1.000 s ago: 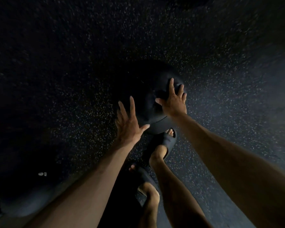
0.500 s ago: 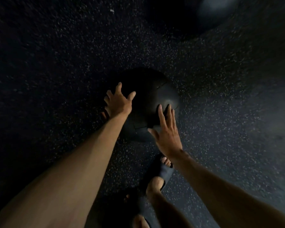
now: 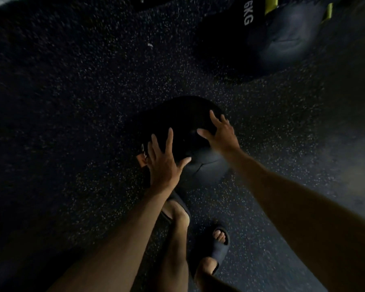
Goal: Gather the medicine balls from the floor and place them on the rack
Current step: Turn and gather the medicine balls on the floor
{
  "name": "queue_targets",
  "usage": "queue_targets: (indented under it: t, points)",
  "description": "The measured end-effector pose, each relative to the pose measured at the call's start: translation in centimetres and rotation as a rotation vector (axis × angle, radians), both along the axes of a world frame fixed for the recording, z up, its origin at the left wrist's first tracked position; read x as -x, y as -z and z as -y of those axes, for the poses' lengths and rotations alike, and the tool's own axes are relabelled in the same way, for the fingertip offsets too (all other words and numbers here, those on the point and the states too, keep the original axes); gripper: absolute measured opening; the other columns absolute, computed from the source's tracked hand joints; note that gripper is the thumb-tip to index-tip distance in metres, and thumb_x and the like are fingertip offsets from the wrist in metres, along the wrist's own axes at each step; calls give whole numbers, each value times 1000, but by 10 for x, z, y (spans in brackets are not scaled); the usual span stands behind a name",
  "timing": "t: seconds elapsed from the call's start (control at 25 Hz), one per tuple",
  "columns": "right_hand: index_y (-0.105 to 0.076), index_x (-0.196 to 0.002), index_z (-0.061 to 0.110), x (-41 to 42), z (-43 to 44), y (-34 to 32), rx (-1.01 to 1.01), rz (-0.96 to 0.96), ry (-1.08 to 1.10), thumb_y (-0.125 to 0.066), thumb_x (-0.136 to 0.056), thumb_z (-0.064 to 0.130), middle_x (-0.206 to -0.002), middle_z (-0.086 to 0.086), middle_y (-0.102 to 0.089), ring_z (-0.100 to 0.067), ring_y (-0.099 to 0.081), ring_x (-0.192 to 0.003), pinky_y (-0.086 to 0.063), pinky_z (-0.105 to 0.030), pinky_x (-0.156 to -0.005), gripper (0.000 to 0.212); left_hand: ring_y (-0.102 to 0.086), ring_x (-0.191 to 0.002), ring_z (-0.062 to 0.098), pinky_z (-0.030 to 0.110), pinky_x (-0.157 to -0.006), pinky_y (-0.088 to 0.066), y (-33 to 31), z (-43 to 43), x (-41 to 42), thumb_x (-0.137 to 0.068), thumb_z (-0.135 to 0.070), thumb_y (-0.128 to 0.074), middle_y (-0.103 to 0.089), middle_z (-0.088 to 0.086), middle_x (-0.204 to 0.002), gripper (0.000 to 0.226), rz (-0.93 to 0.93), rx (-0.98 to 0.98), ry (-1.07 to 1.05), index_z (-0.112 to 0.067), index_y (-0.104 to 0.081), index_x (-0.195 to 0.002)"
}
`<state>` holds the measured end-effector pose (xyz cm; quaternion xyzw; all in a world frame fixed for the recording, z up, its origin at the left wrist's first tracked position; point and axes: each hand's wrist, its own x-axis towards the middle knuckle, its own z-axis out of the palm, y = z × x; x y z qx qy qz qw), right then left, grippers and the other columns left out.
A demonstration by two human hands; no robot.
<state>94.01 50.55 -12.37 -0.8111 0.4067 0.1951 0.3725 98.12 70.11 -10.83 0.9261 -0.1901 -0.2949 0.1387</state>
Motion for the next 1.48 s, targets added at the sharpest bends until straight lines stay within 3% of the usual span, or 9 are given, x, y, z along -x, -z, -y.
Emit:
queue_targets:
  t: [0.16, 0.32, 0.44, 0.64, 0.84, 1.08, 1.16, 1.32, 1.48]
  points:
    - [-22, -157, 33, -18, 5, -12, 74, 109, 83, -54, -93, 59, -165, -9, -16, -32, -15, -150, -26, -52, -118, 75, -8, -149, 37, 62, -110, -27, -11, 56, -87, -89, -63, -55, -1, 13, -164, 86, -182, -47, -118, -47, -2, -155]
    - [-1, -157, 42, 0, -16, -14, 75, 144, 1, -64, -91, 50, -167, -3, 9, -32, 4, -153, -18, -54, -121, 92, -26, -140, 36, 60, -104, -35, -5, 86, -140, -94, -61, -48, -23, 14, -156, 69, -130, -26, -213, -38, -22, -154]
    - [0, -157, 44, -32, -4, -8, 69, 106, 51, -67, -90, 43, -167, 0, 12, -33, 7, -153, -14, -53, -123, 94, -30, -137, 35, 59, -104, -38, 2, 95, -159, -95, -59, -46, -28, 15, -153, 67, -61, 17, -200, -31, -27, -153]
    - [-9, -156, 44, -112, 61, -1, 78, 36, 52, -68, -88, 48, -167, -3, -3, -37, -8, -151, -19, -55, -120, 90, -17, -146, 39, 55, -111, -31, 7, 75, -130, -85, -66, -59, -9, 21, -162, 96, 19, 59, -58, -31, -7, -158]
    - [-30, -155, 26, -180, 115, 5, 117, 139, 116, -54, -94, 58, -159, -12, -27, -35, -26, -144, -30, -55, -116, 73, -7, -147, 47, 68, -109, -30, 18, 128, -164, -83, -69, -58, 2, 19, -163, 94, -122, 97, -319, -49, 1, -154]
    - [-5, -158, 37, -144, 106, 5, 135, 223, -63, -48, -94, 63, -167, 0, 11, -23, 9, -154, -18, -52, -119, 82, -11, -148, 42, 68, -112, -23, 11, 216, -259, -86, -68, -55, -10, 13, -164, 82, -129, 34, -446, -42, -18, -154]
    - [-3, -158, 38, -161, 125, 9, 113, 213, -66, -50, -92, 64, -167, -1, 12, -23, 11, -154, -18, -50, -121, 85, -19, -146, 38, 65, -111, -27, 12, 233, -275, -88, -65, -54, -21, 13, -160, 77, -37, 67, -456, -32, -28, -153]
    - [-7, -159, 36, -227, 184, 11, 51, 141, -11, -54, -91, 61, -167, -9, 2, -33, 2, -153, -15, -52, -123, 87, -29, -142, 35, 57, -107, -35, 11, 230, -258, -91, -64, -49, -28, 15, -157, 74, 175, 79, -356, -26, -29, -152]
    - [-18, -158, 30, -285, 241, 8, -11, 41, 68, -56, -87, 66, -161, -16, -20, -42, -23, -146, -26, -52, -117, 88, -14, -146, 43, 63, -108, -31, 13, 238, -248, -92, -65, -49, -4, 16, -165, 82, 52, 94, -373, -37, -8, -158]
